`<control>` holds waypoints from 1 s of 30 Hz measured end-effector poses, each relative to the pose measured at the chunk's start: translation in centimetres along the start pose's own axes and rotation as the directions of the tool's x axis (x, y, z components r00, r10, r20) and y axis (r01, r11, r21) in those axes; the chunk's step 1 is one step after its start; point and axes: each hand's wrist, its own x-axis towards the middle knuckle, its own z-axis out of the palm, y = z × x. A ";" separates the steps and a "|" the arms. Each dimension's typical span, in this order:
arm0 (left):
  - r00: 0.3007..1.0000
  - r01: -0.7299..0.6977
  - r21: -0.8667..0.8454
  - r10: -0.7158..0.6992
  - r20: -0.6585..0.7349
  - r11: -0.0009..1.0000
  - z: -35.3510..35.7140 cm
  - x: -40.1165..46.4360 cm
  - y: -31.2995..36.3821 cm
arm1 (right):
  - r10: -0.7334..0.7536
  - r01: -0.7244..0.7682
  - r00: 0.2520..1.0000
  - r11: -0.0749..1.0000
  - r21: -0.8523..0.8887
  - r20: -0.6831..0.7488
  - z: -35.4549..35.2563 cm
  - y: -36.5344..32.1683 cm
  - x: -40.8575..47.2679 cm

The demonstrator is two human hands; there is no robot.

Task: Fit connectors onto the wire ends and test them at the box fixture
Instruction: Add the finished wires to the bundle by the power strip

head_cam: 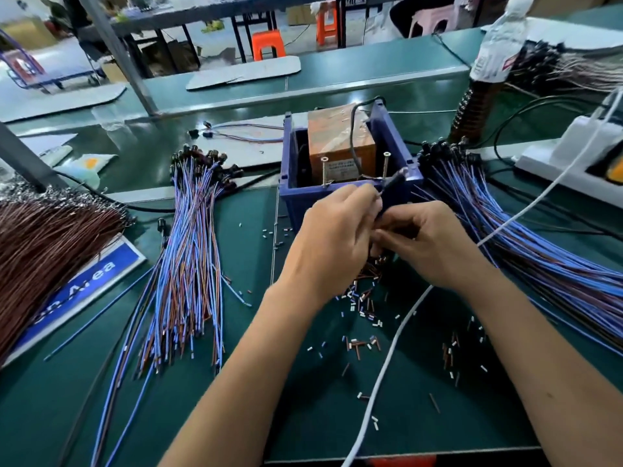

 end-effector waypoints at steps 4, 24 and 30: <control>0.999 -0.050 0.040 0.050 -0.010 0.998 1.0 -0.9 -0.1 | -0.038 0.040 0.999 0.995 0.089 -0.024 -0.1 0.0 -0.3; 0.982 0.129 0.110 -0.111 -0.153 0.985 1.4 -1.6 -1.9 | 0.197 -0.129 0.967 0.926 0.355 -0.162 1.0 1.2 -0.3; 0.980 0.141 0.127 -0.120 -0.158 0.982 1.7 -1.7 -1.6 | 0.236 -0.131 0.940 0.917 0.378 -0.247 1.0 1.3 -0.5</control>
